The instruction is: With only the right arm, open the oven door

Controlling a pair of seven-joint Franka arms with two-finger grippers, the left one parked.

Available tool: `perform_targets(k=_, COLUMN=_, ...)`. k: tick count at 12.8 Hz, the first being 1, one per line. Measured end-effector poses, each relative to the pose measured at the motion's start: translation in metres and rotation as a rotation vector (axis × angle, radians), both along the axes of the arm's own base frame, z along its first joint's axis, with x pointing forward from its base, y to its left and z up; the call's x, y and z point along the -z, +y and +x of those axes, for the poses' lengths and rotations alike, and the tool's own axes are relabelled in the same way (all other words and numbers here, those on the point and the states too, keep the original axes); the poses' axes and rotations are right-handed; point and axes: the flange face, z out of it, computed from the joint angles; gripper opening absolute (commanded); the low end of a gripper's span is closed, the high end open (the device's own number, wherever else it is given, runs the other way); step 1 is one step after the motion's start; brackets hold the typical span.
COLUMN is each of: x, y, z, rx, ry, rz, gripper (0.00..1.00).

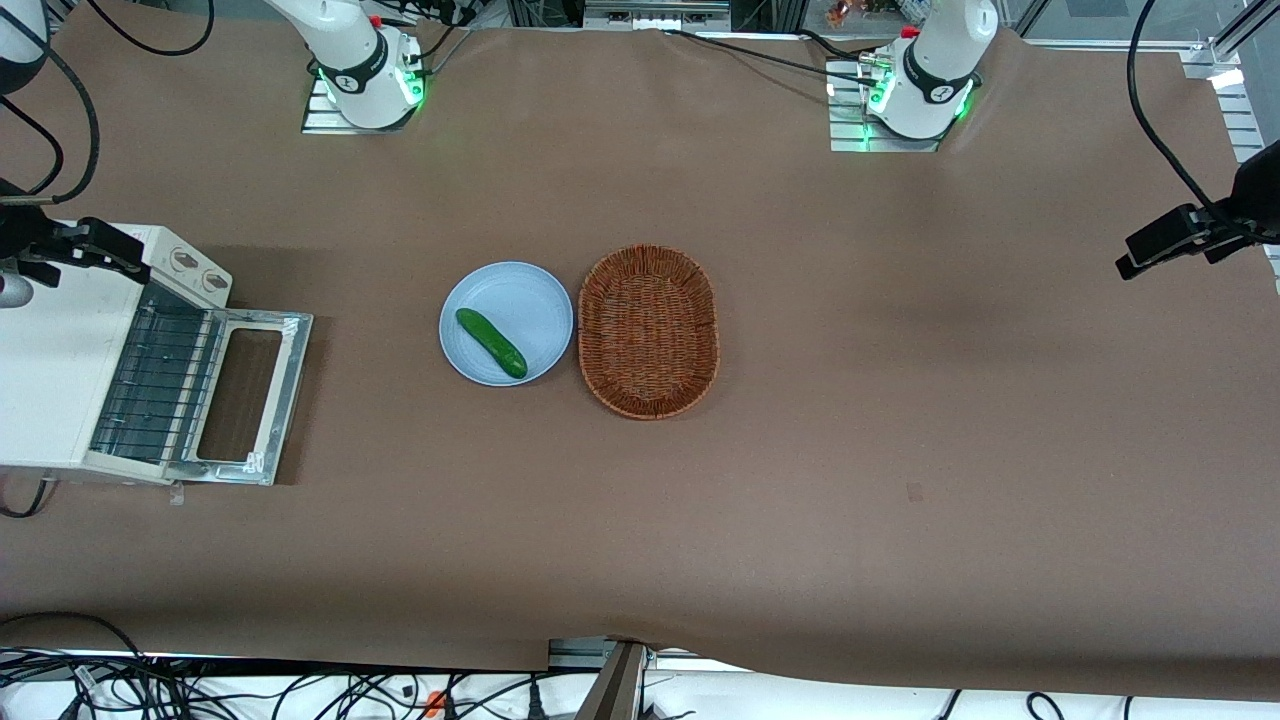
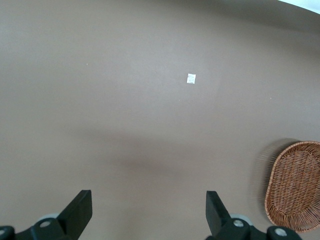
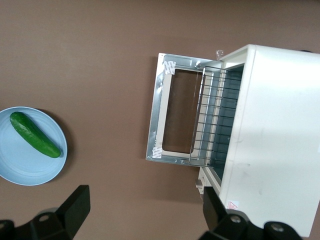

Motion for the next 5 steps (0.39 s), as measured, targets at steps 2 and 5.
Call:
perform_targets(k=2, x=-0.002, y=0.0074, z=0.0006, rx=-0.013, ry=-0.004, rz=0.0, gripper=1.0)
perform_targets(k=5, x=-0.0031, y=0.0114, z=0.001, rx=-0.02, ry=-0.007, rz=0.0, gripper=1.0)
